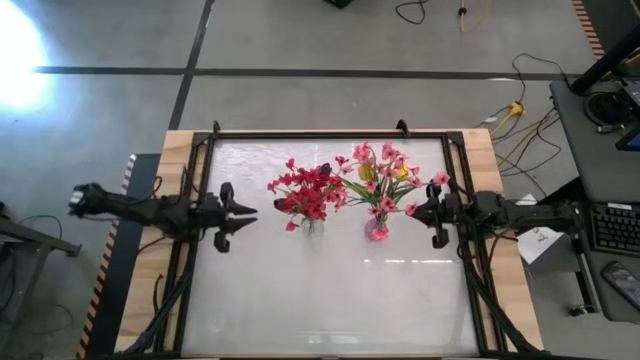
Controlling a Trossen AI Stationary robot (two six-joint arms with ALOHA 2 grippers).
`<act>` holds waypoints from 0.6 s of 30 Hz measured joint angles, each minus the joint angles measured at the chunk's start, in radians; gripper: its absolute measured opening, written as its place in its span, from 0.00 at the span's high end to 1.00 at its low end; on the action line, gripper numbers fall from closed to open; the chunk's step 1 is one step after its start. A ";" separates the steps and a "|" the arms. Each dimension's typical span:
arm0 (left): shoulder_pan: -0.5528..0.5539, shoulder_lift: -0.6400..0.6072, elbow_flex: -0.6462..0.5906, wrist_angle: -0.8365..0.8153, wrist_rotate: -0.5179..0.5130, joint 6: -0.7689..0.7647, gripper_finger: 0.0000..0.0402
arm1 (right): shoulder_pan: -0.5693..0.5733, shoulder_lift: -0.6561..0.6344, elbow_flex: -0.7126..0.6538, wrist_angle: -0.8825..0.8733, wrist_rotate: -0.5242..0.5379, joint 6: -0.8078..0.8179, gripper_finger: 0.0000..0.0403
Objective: Sort flowers into vase by color
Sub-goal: Return to Home Position
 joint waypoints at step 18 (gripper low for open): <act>0.247 -0.236 -0.057 -0.173 0.166 -0.032 1.00 | 0.000 0.007 -0.001 -0.009 0.000 -0.105 0.97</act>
